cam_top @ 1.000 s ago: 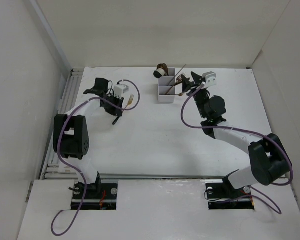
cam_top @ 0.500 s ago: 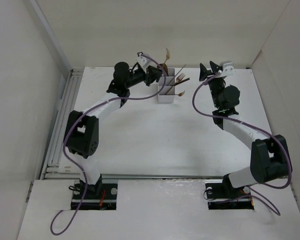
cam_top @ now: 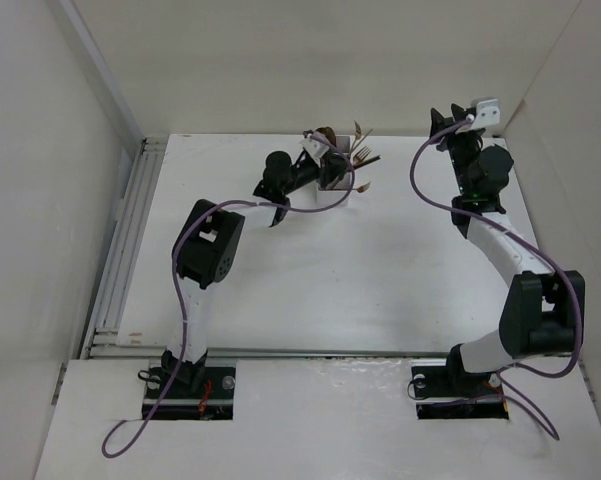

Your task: Sort the eating utensils into containers

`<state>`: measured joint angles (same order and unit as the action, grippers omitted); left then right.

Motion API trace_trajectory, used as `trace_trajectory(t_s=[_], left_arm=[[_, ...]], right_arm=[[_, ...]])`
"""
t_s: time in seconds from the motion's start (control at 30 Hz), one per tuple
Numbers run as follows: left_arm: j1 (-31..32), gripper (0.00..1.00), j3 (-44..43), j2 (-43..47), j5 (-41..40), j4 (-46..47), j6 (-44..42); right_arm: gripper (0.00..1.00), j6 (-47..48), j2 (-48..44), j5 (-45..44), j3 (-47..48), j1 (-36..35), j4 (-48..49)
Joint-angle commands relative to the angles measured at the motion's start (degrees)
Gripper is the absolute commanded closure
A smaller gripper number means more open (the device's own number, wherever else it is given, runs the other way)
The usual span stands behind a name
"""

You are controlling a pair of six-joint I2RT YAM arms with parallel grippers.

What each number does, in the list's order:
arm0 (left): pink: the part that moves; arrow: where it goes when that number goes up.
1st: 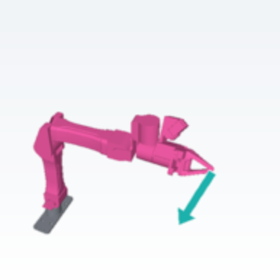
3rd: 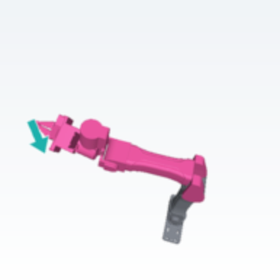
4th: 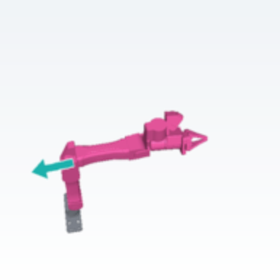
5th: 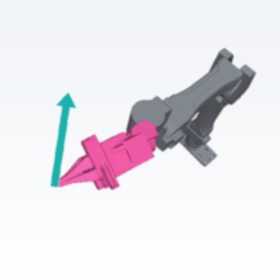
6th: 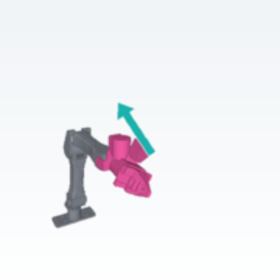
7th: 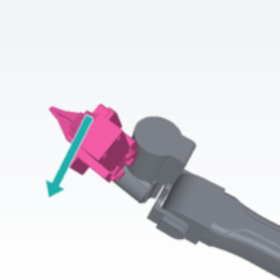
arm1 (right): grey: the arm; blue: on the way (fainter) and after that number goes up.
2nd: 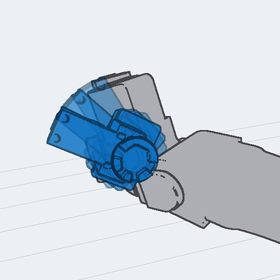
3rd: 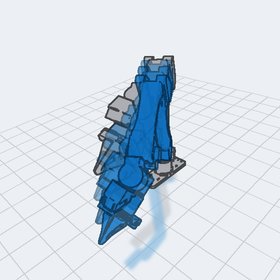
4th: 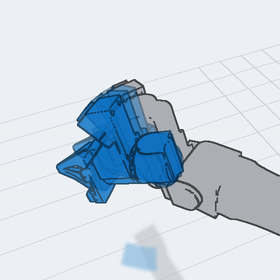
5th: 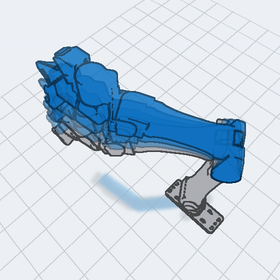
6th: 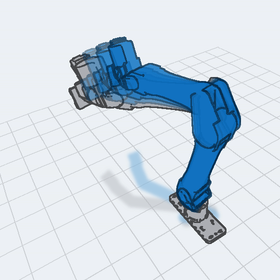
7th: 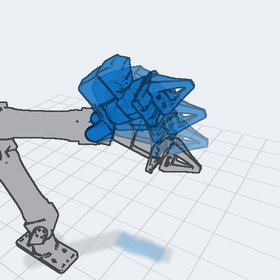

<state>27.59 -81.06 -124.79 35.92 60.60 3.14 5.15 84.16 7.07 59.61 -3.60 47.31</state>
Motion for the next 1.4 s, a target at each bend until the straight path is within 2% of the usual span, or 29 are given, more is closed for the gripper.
trace_trajectory(t_s=[0.0, 0.5, 0.63, 0.67, 0.8, 0.9, 1.03, 1.17, 1.23, 1.27, 1.33, 1.37], left_arm=[[-0.08, 1.00, -4.72, 0.08, -3.21, 6.20, -2.07], [-1.22, 0.99, -1.30, -1.16, -6.04, -1.36, -3.84], [-1.23, 0.89, -1.30, -1.16, -6.57, -2.41, -3.84], [-1.23, 0.73, -1.30, -1.16, -6.57, -3.98, -3.84], [-1.23, 0.45, -1.82, -1.16, -6.04, -5.32, -3.84], [-1.23, 0.39, -1.30, -0.63, -6.04, -5.32, -3.84], [-1.23, 0.38, 0.02, 1.39, -6.57, -2.69, -3.84], [-1.75, 0.35, 0.64, 4.64, -5.25, -1.45, -3.23], [-2.89, 0.34, 0.11, 7.54, -4.64, -1.45, -1.91], [-2.90, 0.34, 0.11, 8.76, -4.63, -1.45, -1.38], [-4.21, 0.32, 1.41, 13.23, -4.63, -1.45, -0.68], [-4.22, 0.31, 2.04, 15.00, -5.33, -3.54, -0.68]], right_arm=[[0.49, 0.48, -0.48, 2.43, 2.88, 1.22, -1.08], [0.49, 0.48, -2.07, 1.28, 1.56, 2.28, -1.08], [0.49, 1.00, -2.60, 0.75, 1.56, 2.28, -1.08], [0.49, 1.01, -2.60, 0.23, 1.56, 2.28, -1.08], [0.48, 1.62, -3.12, 0.22, 1.56, 2.28, -1.08], [0.48, 2.24, -3.65, 0.22, 1.56, 2.28, -1.08], [0.48, 2.85, -4.18, 0.22, 1.56, 2.28, -1.61], [0.43, 2.85, -4.71, -1.34, 2.08, 2.28, -3.71], [0.39, 2.85, -5.23, -2.50, 3.66, 2.28, -5.46], [0.33, 2.85, -5.23, -3.81, 5.67, 2.28, -8.95], [0.27, 2.85, -3.57, -5.13, 8.40, 2.28, -14.23], [0.23, 2.33, -2.96, -5.66, 9.98, 2.89, -20.27]])
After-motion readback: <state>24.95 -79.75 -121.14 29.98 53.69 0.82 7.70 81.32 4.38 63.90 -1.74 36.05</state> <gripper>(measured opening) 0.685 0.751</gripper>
